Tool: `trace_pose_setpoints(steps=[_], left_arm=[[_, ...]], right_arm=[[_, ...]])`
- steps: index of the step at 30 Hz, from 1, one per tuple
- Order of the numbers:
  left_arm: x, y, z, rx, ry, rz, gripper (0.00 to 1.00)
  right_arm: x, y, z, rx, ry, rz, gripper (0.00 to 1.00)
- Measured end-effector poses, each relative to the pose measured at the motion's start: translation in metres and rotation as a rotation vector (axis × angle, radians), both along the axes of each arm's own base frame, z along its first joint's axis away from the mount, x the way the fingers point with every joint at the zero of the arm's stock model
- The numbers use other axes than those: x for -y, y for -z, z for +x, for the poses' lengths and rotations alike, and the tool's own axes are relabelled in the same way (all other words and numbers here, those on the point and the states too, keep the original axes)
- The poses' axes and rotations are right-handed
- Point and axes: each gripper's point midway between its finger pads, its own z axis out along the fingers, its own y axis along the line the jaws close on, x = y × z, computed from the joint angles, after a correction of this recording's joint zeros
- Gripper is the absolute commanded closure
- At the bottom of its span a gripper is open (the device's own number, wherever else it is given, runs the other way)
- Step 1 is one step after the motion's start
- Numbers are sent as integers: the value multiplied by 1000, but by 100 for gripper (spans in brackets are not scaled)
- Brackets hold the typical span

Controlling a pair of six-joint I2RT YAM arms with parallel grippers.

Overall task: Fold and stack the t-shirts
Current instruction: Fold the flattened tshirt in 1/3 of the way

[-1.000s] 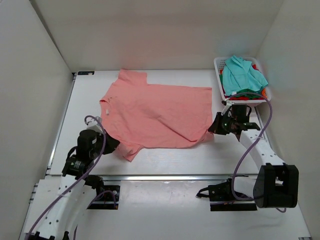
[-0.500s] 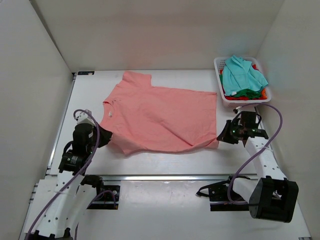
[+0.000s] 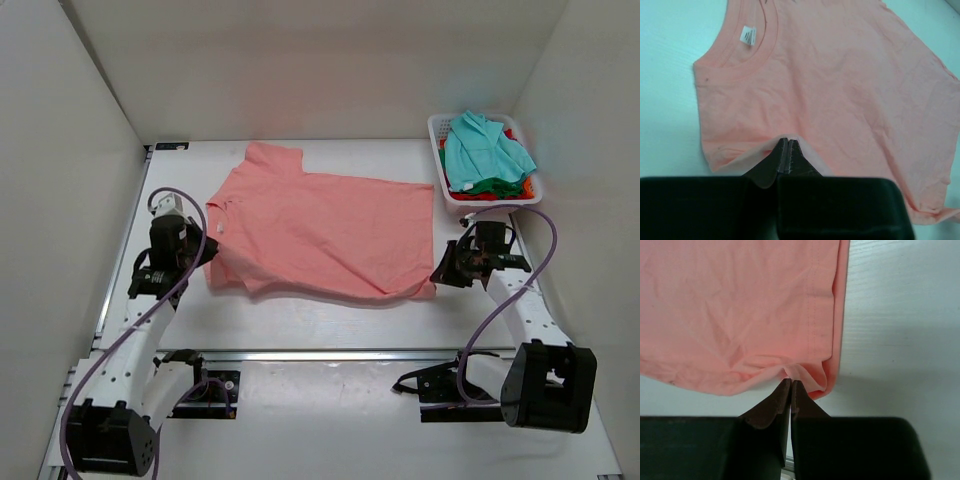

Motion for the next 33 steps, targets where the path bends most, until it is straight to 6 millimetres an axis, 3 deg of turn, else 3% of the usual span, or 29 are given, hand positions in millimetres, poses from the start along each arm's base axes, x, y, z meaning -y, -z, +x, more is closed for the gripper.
trace_pose_setpoints(steps=[7, 17, 33], left_arm=[[-4, -15, 36, 44, 4, 23, 100], [-12, -7, 65, 34, 4, 47, 100], [-15, 14, 105, 4, 7, 53, 100]], right_arm=[[3, 12, 6, -35, -28, -9, 100], [7, 1, 36, 24, -61, -32, 100], [10, 13, 61, 8, -82, -38, 100]])
